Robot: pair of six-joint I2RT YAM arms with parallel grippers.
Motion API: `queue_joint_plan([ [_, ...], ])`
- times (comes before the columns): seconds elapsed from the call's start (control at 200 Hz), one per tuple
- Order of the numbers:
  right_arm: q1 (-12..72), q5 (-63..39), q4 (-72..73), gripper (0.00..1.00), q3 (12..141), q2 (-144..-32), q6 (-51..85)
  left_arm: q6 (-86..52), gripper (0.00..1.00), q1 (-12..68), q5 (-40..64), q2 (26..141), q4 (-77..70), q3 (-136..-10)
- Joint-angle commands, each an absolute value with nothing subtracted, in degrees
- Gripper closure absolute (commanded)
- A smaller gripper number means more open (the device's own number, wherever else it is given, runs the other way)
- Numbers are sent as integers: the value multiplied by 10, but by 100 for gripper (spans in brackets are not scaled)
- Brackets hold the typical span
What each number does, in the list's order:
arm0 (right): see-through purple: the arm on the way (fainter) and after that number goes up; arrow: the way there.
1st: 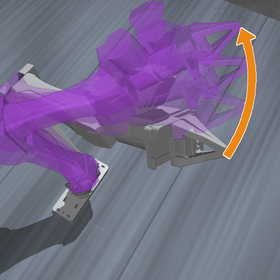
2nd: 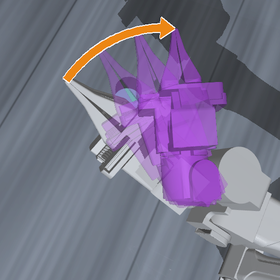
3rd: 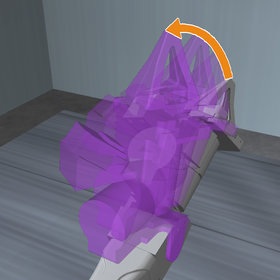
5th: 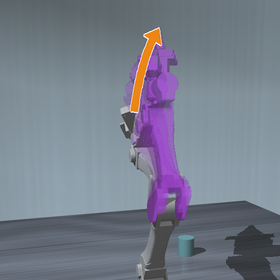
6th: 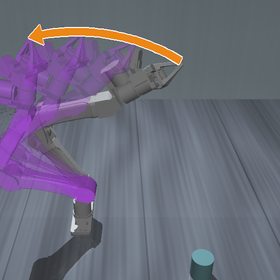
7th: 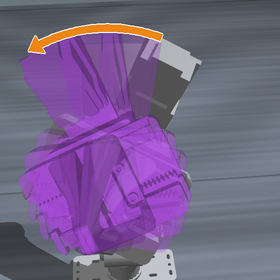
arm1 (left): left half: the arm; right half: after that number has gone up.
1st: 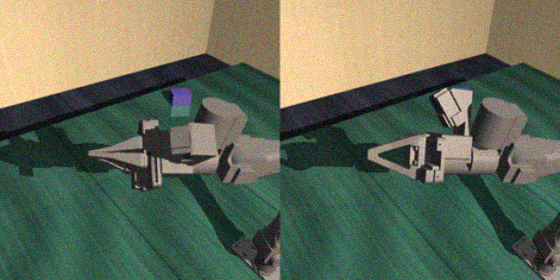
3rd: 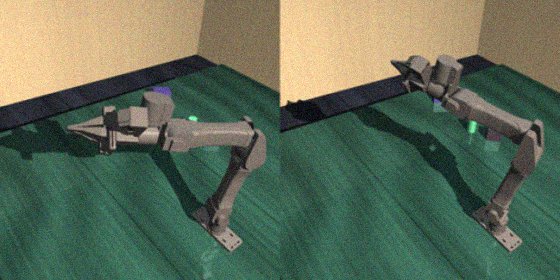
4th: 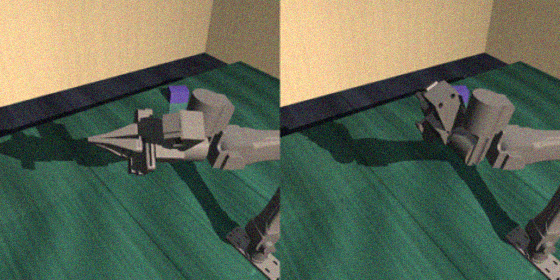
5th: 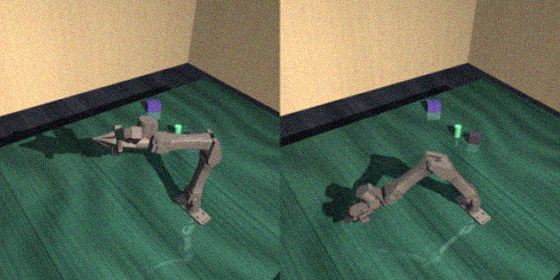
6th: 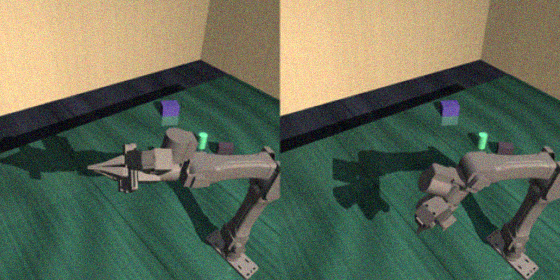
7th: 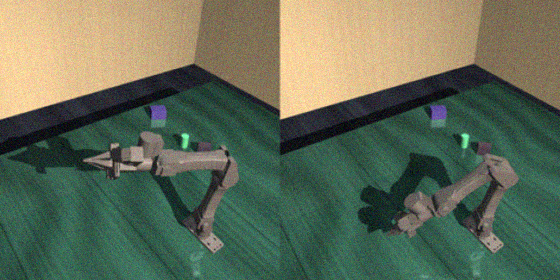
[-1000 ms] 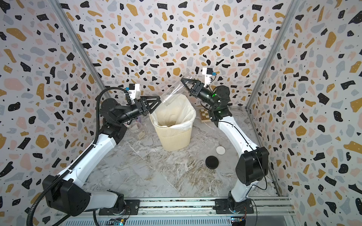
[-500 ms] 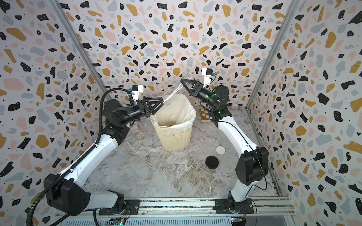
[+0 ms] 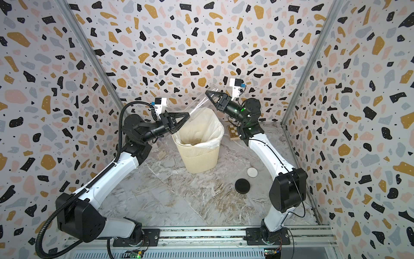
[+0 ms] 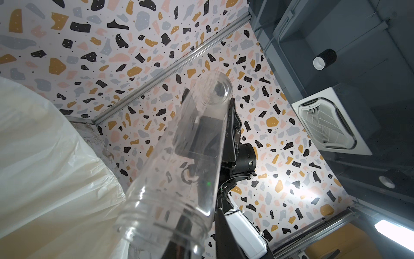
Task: Empty the moldy dried flower tea in the jars
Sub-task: Place the jar at the center of the board.
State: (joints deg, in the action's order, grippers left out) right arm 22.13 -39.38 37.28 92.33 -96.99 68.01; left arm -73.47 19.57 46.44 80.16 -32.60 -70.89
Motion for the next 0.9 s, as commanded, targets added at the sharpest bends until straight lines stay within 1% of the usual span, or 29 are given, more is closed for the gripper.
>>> queue_joint_plan([
  [0.0,222,-400,417,57,911,-966,705,-738,87,198,463,788,-393,-706],
  [0.095,221,-404,446,56,908,-971,740,-740,89,198,459,785,-414,-701],
  [0.24,220,-410,448,53,909,-974,756,-740,92,198,456,785,-436,-705],
  [0.425,217,-409,438,42,907,-969,751,-741,94,198,462,791,-437,-708],
  [0.456,216,-409,437,39,907,-969,750,-740,94,198,461,792,-437,-707],
  [0.521,212,-407,433,29,902,-967,747,-738,95,198,462,792,-437,-704],
  [0.631,208,-400,428,20,892,-960,742,-737,95,197,464,793,-436,-704],
  [0.816,195,-381,442,11,868,-948,737,-732,96,195,469,793,-435,-709],
  [0.891,186,-380,444,9,865,-945,737,-731,96,192,471,792,-435,-709],
])
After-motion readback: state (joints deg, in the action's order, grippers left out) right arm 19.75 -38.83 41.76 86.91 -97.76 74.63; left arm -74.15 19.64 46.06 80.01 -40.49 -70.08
